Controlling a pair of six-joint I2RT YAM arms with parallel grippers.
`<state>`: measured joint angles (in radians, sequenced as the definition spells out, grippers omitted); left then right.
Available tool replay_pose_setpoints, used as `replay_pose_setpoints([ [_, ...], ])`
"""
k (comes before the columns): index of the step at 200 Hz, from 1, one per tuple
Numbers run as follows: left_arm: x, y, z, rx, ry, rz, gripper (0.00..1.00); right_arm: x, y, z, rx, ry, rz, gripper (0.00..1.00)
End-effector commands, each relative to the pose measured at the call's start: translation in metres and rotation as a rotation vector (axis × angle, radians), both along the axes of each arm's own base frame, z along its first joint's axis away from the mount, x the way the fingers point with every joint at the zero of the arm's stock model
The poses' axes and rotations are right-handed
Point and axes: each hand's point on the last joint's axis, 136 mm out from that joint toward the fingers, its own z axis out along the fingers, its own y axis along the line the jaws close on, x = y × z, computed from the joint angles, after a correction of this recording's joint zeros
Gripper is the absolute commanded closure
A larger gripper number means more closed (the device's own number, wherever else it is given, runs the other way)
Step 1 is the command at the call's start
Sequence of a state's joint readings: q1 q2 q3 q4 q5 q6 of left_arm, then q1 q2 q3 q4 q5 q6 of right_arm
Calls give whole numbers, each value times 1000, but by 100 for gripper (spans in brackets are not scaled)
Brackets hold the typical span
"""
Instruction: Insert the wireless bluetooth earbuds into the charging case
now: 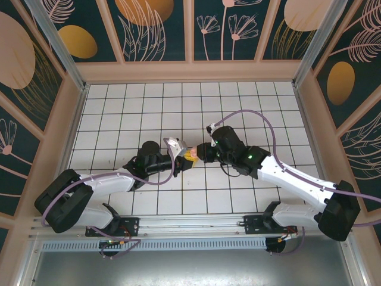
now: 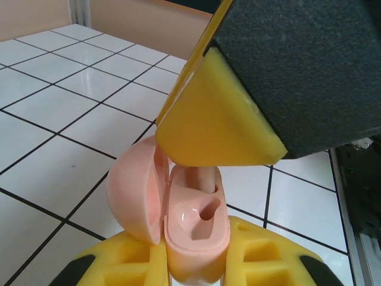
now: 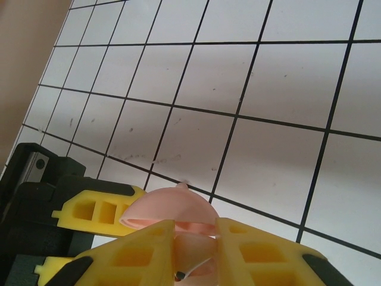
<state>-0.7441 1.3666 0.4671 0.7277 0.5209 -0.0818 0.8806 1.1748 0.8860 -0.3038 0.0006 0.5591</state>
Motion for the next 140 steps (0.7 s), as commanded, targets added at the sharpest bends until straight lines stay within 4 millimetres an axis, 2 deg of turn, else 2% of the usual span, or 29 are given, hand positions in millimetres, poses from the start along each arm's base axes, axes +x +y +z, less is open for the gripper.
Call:
replay_pose_setpoints([
  [1, 4, 2, 19, -37, -68, 16, 84, -4, 0, -6, -17, 51, -31, 78],
  [102, 3, 4, 21, -37, -83, 19, 85, -4, 2, 1, -11, 94, -63, 70],
  [140, 3, 5, 21, -34, -85, 20, 85, -6, 7, 21, 62, 64, -34, 60],
])
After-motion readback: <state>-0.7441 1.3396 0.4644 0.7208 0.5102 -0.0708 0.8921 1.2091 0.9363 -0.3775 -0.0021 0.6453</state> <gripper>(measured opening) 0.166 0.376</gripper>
